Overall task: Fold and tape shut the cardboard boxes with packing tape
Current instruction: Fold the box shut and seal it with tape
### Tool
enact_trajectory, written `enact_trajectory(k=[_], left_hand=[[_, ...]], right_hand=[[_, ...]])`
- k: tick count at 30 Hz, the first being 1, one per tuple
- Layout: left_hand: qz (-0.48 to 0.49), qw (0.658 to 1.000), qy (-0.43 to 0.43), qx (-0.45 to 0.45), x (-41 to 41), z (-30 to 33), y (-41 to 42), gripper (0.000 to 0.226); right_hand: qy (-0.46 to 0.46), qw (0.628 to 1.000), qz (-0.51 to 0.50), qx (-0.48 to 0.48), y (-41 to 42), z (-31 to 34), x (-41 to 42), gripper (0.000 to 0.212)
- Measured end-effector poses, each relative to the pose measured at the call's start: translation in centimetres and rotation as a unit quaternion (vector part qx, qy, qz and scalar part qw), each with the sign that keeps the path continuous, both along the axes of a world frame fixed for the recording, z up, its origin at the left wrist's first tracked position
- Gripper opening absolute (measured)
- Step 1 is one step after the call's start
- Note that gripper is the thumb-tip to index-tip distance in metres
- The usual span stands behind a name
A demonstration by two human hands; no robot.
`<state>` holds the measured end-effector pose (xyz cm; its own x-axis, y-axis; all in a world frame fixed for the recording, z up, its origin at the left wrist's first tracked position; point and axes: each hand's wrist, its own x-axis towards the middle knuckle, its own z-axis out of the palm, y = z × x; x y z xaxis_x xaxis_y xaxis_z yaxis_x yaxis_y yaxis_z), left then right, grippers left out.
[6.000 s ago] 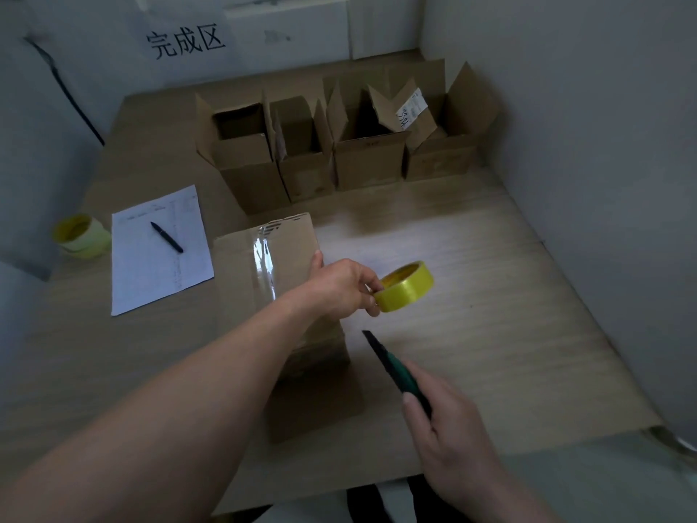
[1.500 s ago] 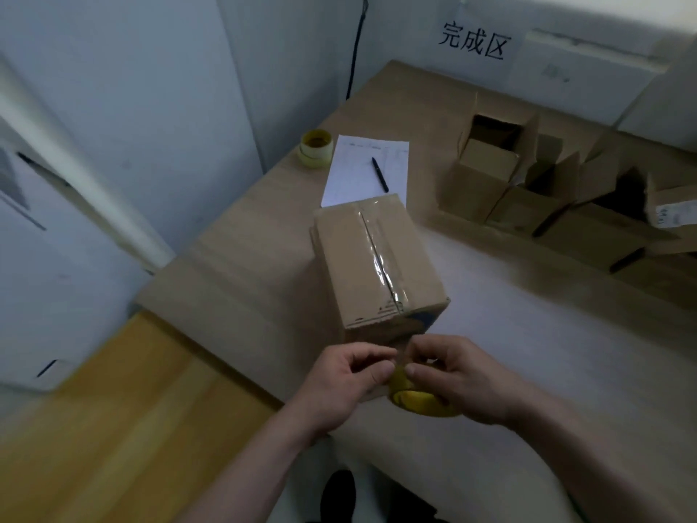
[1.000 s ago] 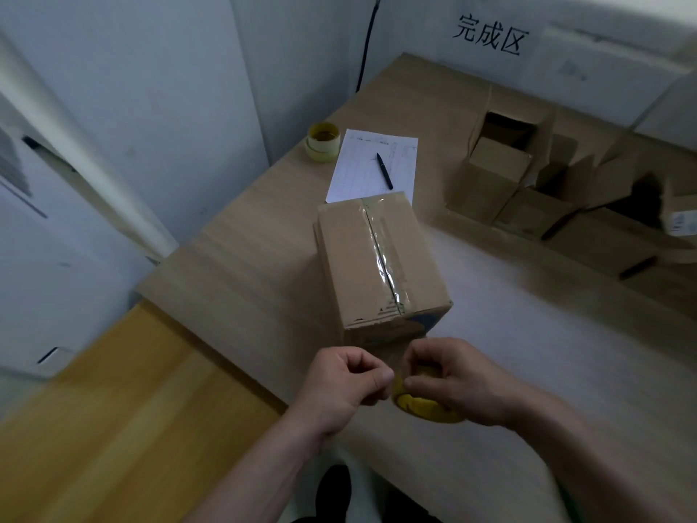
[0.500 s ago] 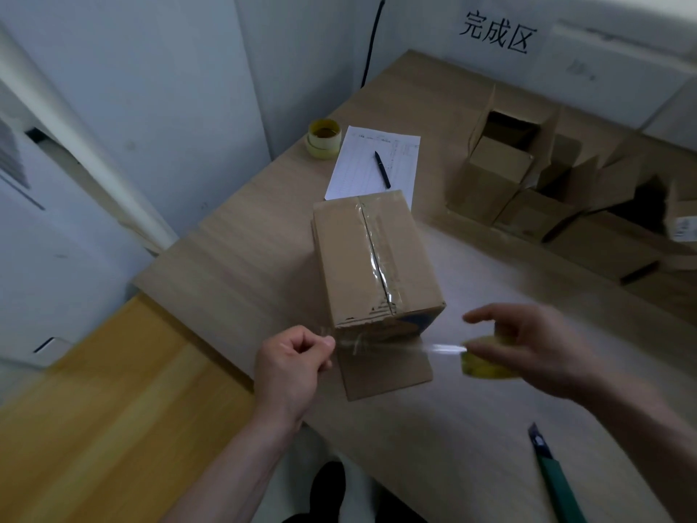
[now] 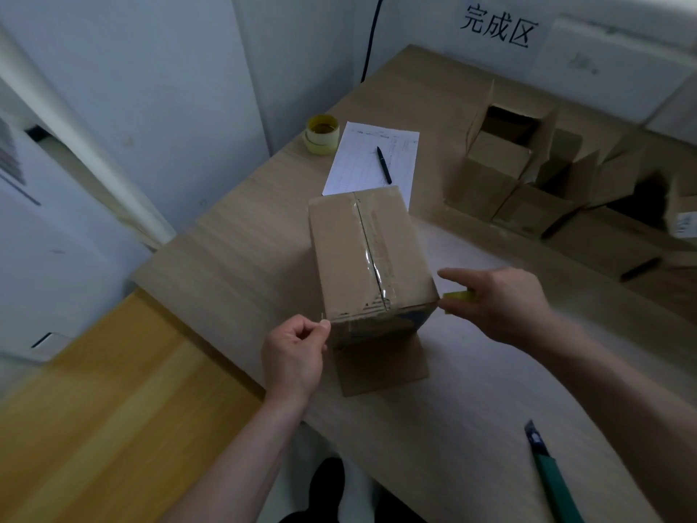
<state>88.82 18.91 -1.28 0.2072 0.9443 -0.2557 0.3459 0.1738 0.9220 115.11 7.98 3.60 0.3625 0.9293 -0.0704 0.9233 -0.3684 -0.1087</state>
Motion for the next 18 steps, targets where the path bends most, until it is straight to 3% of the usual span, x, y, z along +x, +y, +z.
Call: enact_trajectory(k=[5,7,9,10,12,14,16,18], left_hand=[[0.005,0.995,0.002,-0.104,0.2,-0.5,1.3,0.024],[-0.003,0.991,0.075,-0.113,0.2,-0.7,2.1,0.025],[-0.013,0.986,0.167,-0.016,-0.1,-0.7,2.7,0.058],[-0.038,0.983,0.164,0.078,0.0,-0.4,2.8,0.069],[-0.179,0.936,0.159,0.258,1.1,-0.2,2.6,0.075],[-0.333,0.842,0.226,0.36,2.5,-0.6,2.7,0.071],[-0.399,0.781,0.25,0.41,3.5,-0.9,3.6,0.061],[-0.409,0.749,0.229,0.468,3.8,-1.4,4.9,0.052]], right_hand=[[0.052,0.996,0.07,0.016,0.2,-0.9,0.6,0.056],[0.067,0.992,0.105,0.004,0.3,-0.9,0.8,0.053],[0.068,0.99,0.12,0.002,0.4,-0.9,0.8,0.051],[0.069,0.99,0.125,0.008,0.5,-1.0,0.8,0.051],[0.071,0.988,0.133,0.016,0.4,-1.2,0.8,0.05],[0.071,0.987,0.142,0.018,0.2,-1.3,0.7,0.05],[0.071,0.987,0.142,0.027,0.2,-1.4,0.6,0.05],[0.068,0.986,0.145,0.05,0.5,-1.6,0.7,0.048]])
